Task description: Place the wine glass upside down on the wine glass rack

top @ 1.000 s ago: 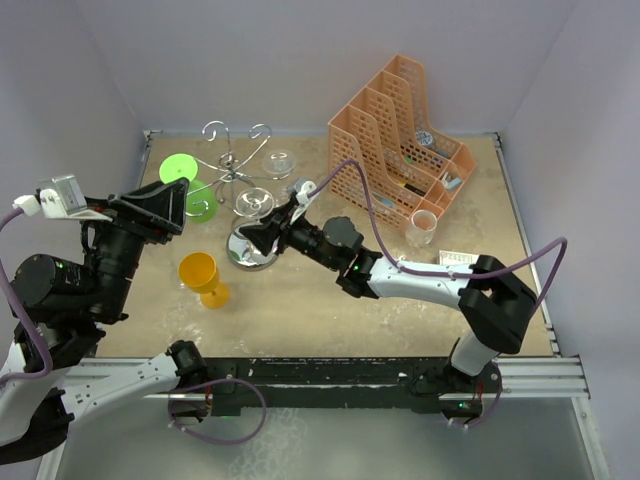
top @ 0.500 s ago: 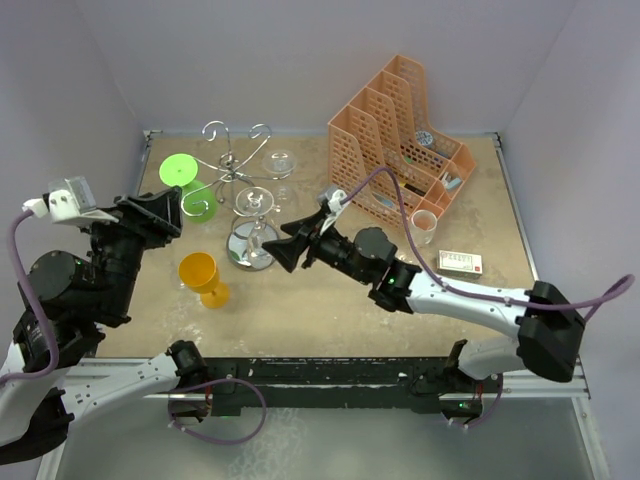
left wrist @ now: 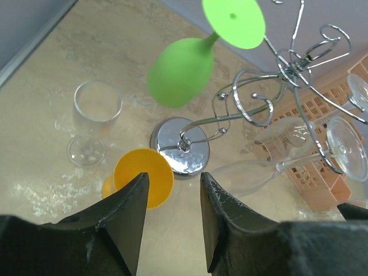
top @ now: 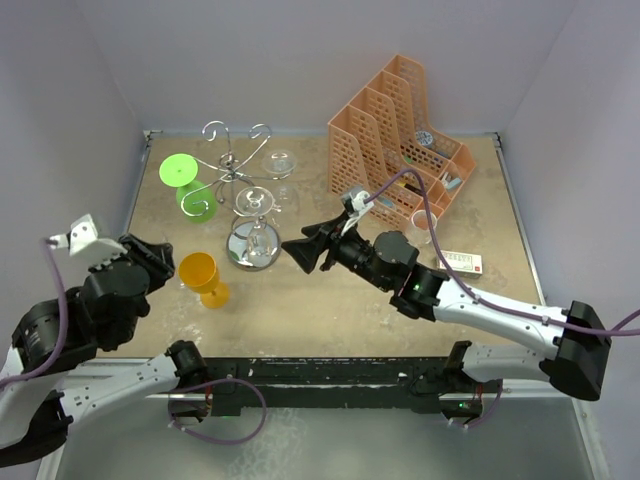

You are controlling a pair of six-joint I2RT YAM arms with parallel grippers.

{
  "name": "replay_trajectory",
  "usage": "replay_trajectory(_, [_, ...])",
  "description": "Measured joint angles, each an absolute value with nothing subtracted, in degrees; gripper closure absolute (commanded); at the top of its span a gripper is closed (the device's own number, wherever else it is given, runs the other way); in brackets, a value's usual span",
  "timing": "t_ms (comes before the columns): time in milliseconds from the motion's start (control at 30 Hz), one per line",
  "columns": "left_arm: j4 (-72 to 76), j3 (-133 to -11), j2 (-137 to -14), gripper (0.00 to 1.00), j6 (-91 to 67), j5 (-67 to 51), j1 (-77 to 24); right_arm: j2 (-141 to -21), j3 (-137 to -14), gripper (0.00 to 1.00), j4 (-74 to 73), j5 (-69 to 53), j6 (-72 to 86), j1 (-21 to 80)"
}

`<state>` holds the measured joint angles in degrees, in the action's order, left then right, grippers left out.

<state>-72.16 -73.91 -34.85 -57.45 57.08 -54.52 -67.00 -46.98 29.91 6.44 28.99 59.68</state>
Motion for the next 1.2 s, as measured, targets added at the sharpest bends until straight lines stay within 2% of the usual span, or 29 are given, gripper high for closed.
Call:
replay_trajectory(133, [-76.07, -70.22, -30.7, 0.51, -64.42, 57.23, -54.5, -66.19, -47.0, 0.33, 29.45, 6.5, 29.06, 59.68])
replay_trajectory(300, [-78.04, -64.84, -33.56, 0.5, -69.93, 57.19, -54.52, -65.41, -47.0, 0.33, 29.12, 6.5, 29.23, 59.68])
replay_trajectory(567, [-72.55, -52.25, -34.57, 0.45, -72.93, 54.15, -54.52, -64.14, -46.87, 0.33, 28.93, 6.5, 29.52, 59.68])
replay_trajectory(767, [-70.63, -49.45, -36.82, 0.44, -77.45, 53.78, -54.52, -63.48, -46.57, 0.33, 28.84, 6.52, 29.74, 59.68])
replay_trajectory(900, [-70.46, -47.55, -37.69, 0.45, -80.95, 53.76, -54.52, -63.07, -46.57, 0.33, 28.75, 6.55, 29.89, 59.68])
replay_trajectory(1200, [-74.11, -47.48, -39.46, 0.59, -88.49, 56.03, -54.52, -62.46, -46.37, 0.33, 28.67, 6.52, 30.15, 59.68])
